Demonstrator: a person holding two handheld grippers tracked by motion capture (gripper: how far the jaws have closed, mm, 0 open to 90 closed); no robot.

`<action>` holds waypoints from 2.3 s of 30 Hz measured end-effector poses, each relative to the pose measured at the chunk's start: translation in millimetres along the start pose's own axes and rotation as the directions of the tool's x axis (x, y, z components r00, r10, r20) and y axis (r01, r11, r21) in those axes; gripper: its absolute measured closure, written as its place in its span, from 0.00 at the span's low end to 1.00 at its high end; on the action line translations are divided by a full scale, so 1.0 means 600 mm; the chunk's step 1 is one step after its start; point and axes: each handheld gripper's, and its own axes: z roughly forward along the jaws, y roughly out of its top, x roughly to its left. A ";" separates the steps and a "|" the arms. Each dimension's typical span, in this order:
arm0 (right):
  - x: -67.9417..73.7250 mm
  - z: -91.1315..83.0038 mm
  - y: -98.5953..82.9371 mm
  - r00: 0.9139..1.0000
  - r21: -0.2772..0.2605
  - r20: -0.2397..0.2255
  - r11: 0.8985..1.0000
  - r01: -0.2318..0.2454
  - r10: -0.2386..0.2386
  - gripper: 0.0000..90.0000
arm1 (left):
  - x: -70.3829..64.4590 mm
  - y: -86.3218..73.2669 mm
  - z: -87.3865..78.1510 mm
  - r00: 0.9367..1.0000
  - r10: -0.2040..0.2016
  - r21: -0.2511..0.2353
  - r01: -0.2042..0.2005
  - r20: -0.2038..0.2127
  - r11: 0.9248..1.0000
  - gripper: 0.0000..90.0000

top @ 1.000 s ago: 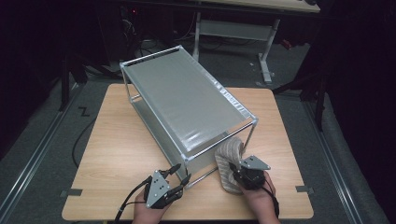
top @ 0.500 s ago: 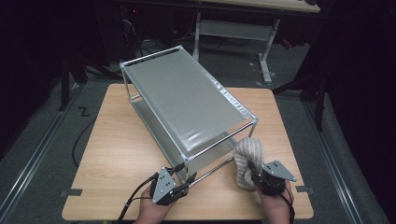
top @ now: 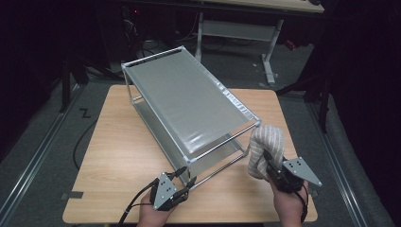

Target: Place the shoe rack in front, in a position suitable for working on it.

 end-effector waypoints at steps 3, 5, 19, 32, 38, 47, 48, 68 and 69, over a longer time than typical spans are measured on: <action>0.003 -0.003 0.019 1.000 -0.041 -0.003 0.999 0.011 -0.011 0.77 | -0.005 -0.004 0.000 1.000 0.007 0.001 -0.007 -0.013 1.000 0.59; 0.006 -0.001 0.033 1.000 -0.065 -0.009 0.998 0.018 -0.019 0.77 | -0.008 -0.007 -0.002 1.000 0.018 -0.002 -0.018 -0.026 1.000 0.61; 0.028 0.060 0.064 0.999 -0.086 -0.043 0.996 0.020 -0.024 0.76 | -0.023 -0.012 -0.010 0.996 0.065 -0.010 -0.065 -0.062 0.998 0.86; 0.101 0.035 0.065 0.983 -0.117 -0.165 0.991 0.066 -0.084 0.76 | -0.034 -0.011 -0.012 0.998 0.062 -0.016 -0.063 -0.028 0.998 0.85; 0.134 0.016 0.072 0.968 -0.141 -0.225 0.987 0.083 -0.113 0.76 | -0.038 -0.009 -0.011 0.998 0.068 -0.015 -0.068 -0.010 0.998 0.85; 0.194 -0.011 0.080 0.929 -0.192 -0.317 0.972 0.133 -0.190 0.76 | -0.038 -0.011 -0.012 0.998 0.069 -0.016 -0.069 -0.004 0.998 0.84; 0.200 -0.013 0.081 0.925 -0.197 -0.325 0.971 0.137 -0.197 0.76 | -0.038 -0.012 -0.011 0.998 0.069 -0.012 -0.069 0.000 0.998 0.83; 0.170 0.002 0.084 0.940 -0.187 -0.294 0.975 0.123 -0.175 0.76 | -0.028 -0.024 -0.023 0.998 0.054 0.009 -0.054 -0.015 0.998 0.66; 0.165 0.004 0.084 0.944 -0.182 -0.286 0.977 0.114 -0.163 0.76 | -0.028 -0.023 -0.024 0.998 0.054 0.008 -0.054 -0.015 0.999 0.65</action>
